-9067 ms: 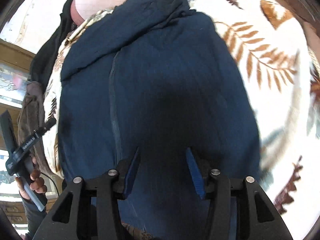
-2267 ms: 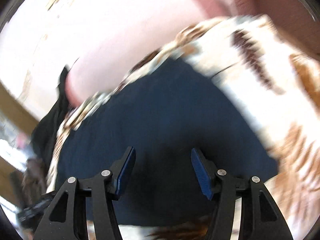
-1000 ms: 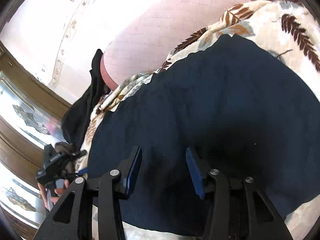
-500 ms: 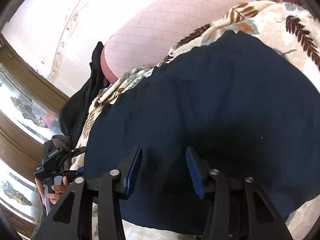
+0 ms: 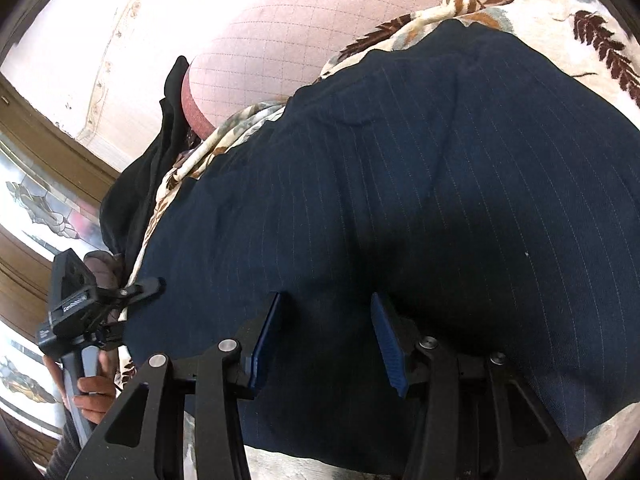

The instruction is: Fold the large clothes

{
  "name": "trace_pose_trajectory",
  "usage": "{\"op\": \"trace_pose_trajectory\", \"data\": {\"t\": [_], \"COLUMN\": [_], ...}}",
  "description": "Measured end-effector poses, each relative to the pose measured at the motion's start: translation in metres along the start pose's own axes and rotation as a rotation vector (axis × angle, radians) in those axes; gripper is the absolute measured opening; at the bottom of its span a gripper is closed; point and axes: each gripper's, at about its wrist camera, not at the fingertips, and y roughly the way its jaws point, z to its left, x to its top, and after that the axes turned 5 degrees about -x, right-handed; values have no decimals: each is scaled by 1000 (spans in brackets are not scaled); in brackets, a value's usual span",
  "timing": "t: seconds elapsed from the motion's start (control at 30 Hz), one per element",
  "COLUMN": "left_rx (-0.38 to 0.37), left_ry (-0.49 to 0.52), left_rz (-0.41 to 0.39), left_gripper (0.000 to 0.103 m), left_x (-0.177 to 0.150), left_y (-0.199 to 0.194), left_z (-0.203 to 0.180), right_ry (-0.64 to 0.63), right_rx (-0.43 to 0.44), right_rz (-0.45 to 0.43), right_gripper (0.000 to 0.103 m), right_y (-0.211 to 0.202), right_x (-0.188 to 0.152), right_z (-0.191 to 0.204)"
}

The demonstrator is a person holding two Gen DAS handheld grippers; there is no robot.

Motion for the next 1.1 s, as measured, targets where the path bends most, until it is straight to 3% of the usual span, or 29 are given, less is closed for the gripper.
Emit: {"op": "trace_pose_trajectory", "data": {"t": [0.03,0.13,0.6,0.9,1.1], "left_rx": [-7,-29,-45,-77,-73], "left_ry": [-3,-13,224,278,293], "left_rz": [-9,-38,-114,-71,3], "left_gripper": [17,13,10,10,10], "left_x": [1,2,-9,-22,-40], "left_y": [-3,-14,-32,4,55], "left_z": [-3,-12,-141,-208,-243], "right_ry": [2,11,20,111,205], "right_rx": [0,3,9,-56,-87], "right_rz": [1,1,-74,-170,-208], "right_gripper": [47,47,49,49,49], "right_y": [1,0,-37,-83,-110], "right_x": [0,1,4,7,1], "right_z": [0,0,-11,-59,-103]}}
